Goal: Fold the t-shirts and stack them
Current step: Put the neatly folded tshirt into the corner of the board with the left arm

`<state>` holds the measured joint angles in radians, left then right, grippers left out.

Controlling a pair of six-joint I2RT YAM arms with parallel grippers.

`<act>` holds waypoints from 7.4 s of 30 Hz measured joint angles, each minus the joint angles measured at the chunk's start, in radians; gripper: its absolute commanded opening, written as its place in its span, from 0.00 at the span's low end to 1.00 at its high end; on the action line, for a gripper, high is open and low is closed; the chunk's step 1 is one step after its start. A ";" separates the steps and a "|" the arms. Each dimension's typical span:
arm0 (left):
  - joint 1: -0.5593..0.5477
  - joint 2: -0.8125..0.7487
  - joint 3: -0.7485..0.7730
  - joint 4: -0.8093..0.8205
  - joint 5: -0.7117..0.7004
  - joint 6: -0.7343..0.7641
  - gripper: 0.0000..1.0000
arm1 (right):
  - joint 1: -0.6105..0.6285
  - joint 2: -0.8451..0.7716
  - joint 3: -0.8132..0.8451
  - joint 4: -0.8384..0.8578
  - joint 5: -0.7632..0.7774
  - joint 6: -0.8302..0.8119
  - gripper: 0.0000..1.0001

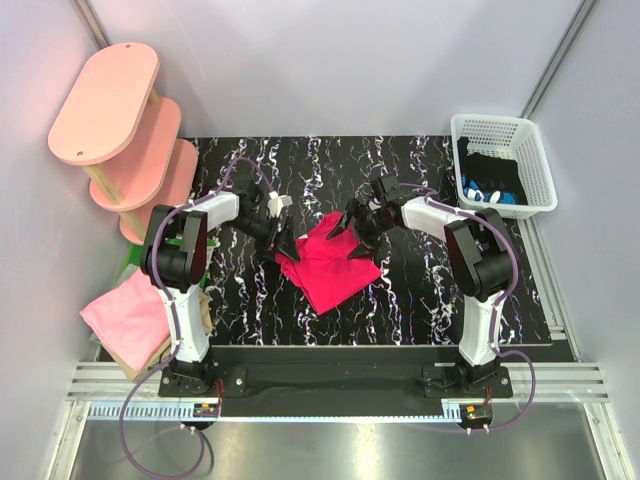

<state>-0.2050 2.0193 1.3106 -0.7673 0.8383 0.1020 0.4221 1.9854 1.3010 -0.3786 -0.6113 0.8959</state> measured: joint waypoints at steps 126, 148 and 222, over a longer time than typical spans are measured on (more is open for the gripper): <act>0.075 -1.027 0.211 -0.638 -0.881 0.162 0.00 | -0.102 -0.222 -0.249 0.059 -0.063 -0.092 0.88; 0.811 -0.955 0.225 -0.623 -0.599 0.397 0.00 | -0.103 -0.229 -0.255 0.039 -0.063 -0.116 0.88; 1.037 -1.096 0.232 -0.604 -0.340 0.711 0.00 | -0.094 -0.218 -0.292 0.051 -0.064 -0.132 0.88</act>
<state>0.8322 0.9237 1.5421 -1.3716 0.4984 0.8131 0.3283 1.7672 1.0092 -0.3271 -0.6750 0.7639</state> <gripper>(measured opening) 0.079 0.877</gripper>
